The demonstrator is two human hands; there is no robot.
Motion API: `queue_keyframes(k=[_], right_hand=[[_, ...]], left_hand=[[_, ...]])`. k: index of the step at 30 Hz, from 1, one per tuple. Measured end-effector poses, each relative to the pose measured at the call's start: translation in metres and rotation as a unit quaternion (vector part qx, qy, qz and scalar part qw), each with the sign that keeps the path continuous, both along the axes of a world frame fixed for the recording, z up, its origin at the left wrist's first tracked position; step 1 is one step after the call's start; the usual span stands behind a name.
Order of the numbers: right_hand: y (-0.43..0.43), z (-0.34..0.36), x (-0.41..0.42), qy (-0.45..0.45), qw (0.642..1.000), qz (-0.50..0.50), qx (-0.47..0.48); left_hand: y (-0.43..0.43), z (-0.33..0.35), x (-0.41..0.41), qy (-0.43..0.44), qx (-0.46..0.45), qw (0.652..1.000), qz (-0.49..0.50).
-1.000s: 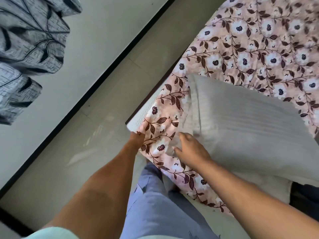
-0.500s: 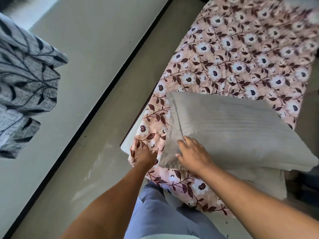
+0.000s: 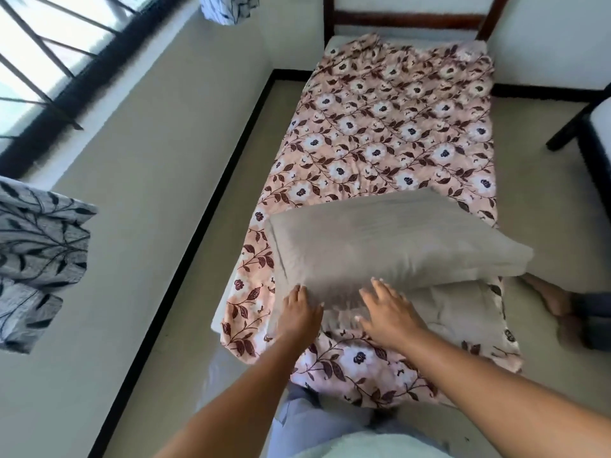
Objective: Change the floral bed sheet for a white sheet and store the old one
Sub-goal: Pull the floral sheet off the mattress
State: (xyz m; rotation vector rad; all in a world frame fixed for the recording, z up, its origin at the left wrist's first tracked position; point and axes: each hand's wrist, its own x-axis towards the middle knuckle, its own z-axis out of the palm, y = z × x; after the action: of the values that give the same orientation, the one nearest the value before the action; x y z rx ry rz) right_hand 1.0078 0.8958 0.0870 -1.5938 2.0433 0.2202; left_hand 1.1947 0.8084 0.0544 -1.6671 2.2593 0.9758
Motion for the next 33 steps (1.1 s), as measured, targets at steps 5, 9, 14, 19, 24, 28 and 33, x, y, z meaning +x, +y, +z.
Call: queue_keyframes(k=[5, 9, 14, 19, 24, 28, 33], right_hand=[[0.068, -0.004, -0.047, 0.01, 0.999, -0.034, 0.019], [0.105, 0.002, -0.068, 0.012, 0.998, -0.067, 0.017], [0.133, 0.002, -0.077, 0.022, 0.996, -0.09, 0.017], [0.145, 0.006, -0.071, 0.028, 0.992, -0.12, 0.013], [0.156, 0.01, -0.063, 0.036, 0.991, -0.129, 0.011], [0.16, 0.011, -0.06, 0.032, 0.989, -0.141, 0.012], [0.174, 0.017, -0.068, 0.032, 0.991, -0.129, 0.002]], left_hand=[[0.052, 0.005, -0.042, -0.045, -0.008, 0.996, -0.081], [0.078, 0.011, -0.064, -0.047, -0.007, 0.989, -0.137], [0.088, 0.015, -0.078, -0.039, -0.023, 0.981, -0.187], [0.09, 0.009, -0.083, -0.04, -0.018, 0.977, -0.208], [0.102, 0.002, -0.089, -0.013, 0.0, 0.981, -0.194], [0.115, -0.005, -0.088, -0.004, 0.023, 0.984, -0.177], [0.129, -0.005, -0.096, -0.01, 0.017, 0.983, -0.182]])
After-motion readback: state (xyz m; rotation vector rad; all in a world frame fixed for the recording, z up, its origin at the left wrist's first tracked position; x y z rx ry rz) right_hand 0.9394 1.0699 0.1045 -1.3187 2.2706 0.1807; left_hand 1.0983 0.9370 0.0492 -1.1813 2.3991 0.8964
